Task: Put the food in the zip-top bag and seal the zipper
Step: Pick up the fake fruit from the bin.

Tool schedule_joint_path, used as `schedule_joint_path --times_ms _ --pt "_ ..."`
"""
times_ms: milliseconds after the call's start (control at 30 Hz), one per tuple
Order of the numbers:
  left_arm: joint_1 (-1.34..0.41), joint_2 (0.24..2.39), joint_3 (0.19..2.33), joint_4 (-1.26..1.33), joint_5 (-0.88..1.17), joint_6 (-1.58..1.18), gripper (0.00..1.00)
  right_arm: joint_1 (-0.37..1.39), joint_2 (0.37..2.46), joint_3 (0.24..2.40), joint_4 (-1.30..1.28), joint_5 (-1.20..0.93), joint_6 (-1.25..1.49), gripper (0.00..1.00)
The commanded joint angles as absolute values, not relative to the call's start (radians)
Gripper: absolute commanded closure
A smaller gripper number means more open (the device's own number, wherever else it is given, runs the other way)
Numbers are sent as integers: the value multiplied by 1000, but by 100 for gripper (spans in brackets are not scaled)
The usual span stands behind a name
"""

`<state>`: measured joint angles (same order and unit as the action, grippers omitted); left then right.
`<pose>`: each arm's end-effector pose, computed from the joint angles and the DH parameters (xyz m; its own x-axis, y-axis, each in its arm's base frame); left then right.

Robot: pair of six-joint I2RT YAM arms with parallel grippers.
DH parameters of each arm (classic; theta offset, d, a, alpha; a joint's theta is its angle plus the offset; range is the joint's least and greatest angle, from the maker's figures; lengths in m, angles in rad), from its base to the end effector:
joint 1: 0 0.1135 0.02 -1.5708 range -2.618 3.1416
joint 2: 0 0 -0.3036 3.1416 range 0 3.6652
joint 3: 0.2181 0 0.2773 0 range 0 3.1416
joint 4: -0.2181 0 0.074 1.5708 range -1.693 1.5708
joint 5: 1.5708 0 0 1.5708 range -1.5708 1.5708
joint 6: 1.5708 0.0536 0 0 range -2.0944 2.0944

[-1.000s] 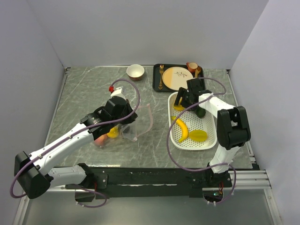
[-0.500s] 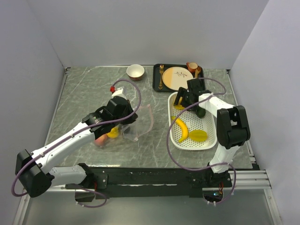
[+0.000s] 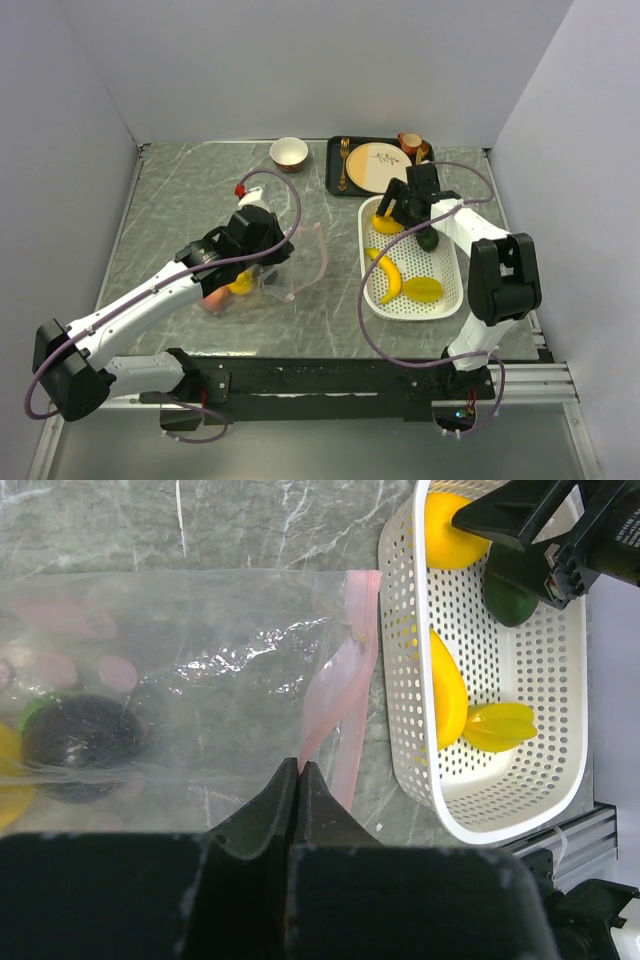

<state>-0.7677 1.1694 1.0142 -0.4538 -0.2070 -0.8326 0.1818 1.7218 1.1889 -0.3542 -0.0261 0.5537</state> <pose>0.2104 -0.1878 0.3381 -0.6900 -0.3401 -0.6389 0.0713 0.8465 -0.5276 0.4029 0.0755 0.2289 -0.7521 0.3962 -0.5266 0.2334 0.9074 0.3494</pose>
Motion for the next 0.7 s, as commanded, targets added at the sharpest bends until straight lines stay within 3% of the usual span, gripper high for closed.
schedule_joint_path --times_ms 0,667 --pt "-772 1147 1040 -446 -210 -827 99 170 1743 1213 -324 -2 606 5" --pt "-772 1134 1019 -445 -216 -838 99 169 1744 1221 -304 26 607 4"
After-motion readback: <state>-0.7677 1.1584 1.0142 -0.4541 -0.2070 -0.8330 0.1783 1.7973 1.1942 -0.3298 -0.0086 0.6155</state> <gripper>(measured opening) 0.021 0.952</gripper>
